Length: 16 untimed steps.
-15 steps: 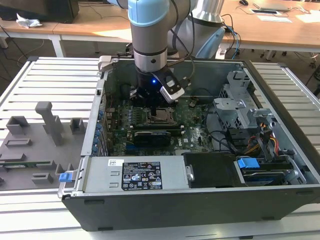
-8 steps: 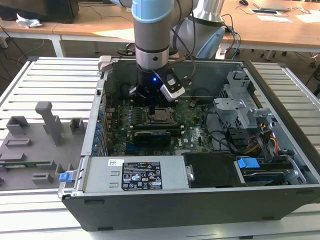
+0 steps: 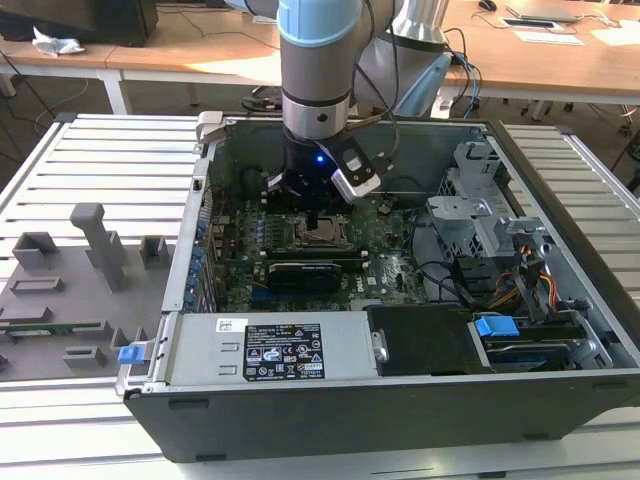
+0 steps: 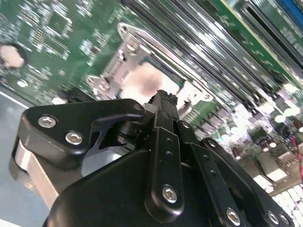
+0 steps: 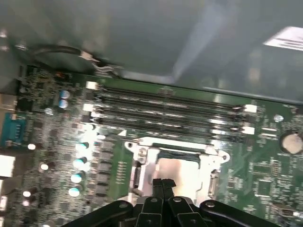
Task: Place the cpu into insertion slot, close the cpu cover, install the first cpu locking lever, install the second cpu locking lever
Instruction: 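Close the cpu cover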
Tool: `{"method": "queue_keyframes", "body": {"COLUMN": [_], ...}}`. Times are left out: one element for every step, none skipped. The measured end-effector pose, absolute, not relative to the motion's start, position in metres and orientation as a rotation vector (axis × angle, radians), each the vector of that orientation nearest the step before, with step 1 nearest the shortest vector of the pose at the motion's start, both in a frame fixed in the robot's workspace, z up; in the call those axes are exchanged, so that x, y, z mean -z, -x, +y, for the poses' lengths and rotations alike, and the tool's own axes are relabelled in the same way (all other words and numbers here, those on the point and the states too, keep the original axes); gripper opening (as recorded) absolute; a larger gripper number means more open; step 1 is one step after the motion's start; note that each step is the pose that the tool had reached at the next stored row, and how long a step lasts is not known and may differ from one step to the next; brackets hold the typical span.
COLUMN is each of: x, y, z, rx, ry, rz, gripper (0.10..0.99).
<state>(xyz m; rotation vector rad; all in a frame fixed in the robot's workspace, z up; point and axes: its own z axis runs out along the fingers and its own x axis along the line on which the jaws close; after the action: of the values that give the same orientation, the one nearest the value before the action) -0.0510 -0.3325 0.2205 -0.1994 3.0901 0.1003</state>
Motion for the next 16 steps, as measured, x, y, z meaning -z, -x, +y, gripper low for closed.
{"method": "queue_keyframes", "body": {"x": [-0.221, -0.221, -0.221, -0.221, -0.223, -0.227, -0.231, -0.235, -0.239, -0.243, -0.246, -0.246, -0.246, -0.246, -0.246, -0.246], "y": [0.044, 0.044, 0.044, 0.044, 0.043, 0.043, 0.044, 0.044, 0.043, 0.044, 0.044, 0.044, 0.044, 0.043, 0.044, 0.044], "z": [-0.333, -0.333, -0.333, -0.333, -0.333, -0.333, -0.333, -0.333, -0.333, -0.333, -0.333, -0.333, -0.332, -0.332, -0.333, -0.333], "rx": [-0.1, -0.1, -0.1, -0.1, -0.1, -0.1, -0.1, -0.1, -0.1, -0.1, -0.099, -0.099, -0.1, -0.1, -0.099, -0.099], "ry": [0.2, 0.199, 0.198, 0.194, 0.191, 0.185, 0.18, 0.175, 0.17, 0.165, 0.162, 0.161, 0.161, 0.161, 0.16, 0.16], "rz": [3.09, 3.09, 3.09, 3.09, 3.091, 3.09, 3.091, 3.09, 3.09, 3.091, 3.091, 3.091, 3.091, 3.091, 3.091, 3.091], "gripper": [0.106, 0.106, 0.106, 0.106, 0.106, 0.106, 0.106, 0.106, 0.106, 0.106, 0.106, 0.106, 0.106, 0.106, 0.106, 0.106]}}
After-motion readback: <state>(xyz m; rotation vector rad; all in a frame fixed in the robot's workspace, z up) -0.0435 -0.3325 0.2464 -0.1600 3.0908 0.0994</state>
